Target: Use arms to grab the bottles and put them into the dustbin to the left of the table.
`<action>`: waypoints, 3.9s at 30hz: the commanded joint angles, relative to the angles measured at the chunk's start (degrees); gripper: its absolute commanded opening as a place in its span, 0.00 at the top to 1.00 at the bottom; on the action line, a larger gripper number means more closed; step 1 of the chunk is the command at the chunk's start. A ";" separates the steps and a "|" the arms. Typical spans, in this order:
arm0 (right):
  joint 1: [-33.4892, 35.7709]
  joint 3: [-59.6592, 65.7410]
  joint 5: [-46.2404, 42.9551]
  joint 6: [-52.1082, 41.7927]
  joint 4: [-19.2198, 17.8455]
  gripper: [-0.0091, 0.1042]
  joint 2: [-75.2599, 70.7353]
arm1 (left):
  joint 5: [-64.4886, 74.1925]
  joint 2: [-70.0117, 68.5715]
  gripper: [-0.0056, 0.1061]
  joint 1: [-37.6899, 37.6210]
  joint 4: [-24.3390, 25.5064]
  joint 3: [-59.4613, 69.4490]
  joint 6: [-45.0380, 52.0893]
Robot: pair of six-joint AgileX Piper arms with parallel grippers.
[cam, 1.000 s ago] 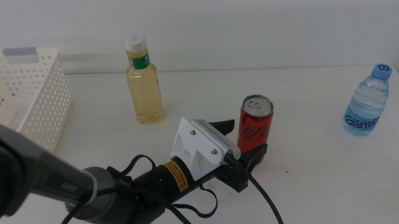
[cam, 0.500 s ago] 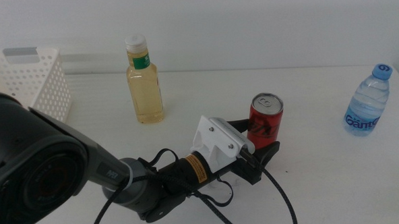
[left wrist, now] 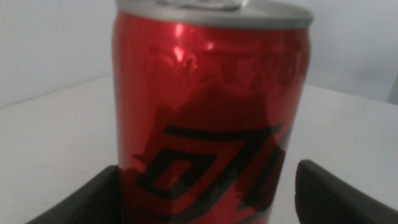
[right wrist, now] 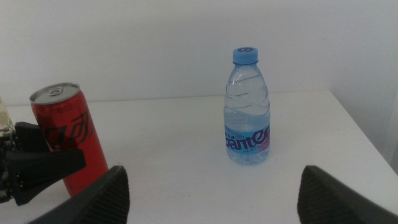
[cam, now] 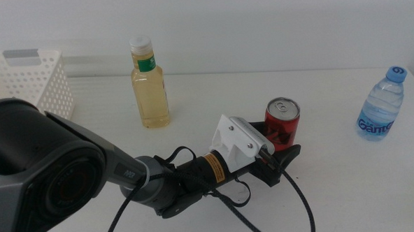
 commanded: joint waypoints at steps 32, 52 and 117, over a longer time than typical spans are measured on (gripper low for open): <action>-0.04 0.17 -0.56 -0.35 -0.37 0.16 -0.22 | 24.89 -20.38 0.97 4.45 43.42 -3.94 -54.14; -0.04 0.17 -0.56 -0.35 -0.37 0.16 -0.22 | 44.75 -29.97 0.96 4.36 33.72 -3.94 -51.84; -0.04 0.17 -0.56 -0.35 -0.37 0.16 -0.22 | 107.19 -43.84 0.11 38.15 -30.14 -22.59 27.71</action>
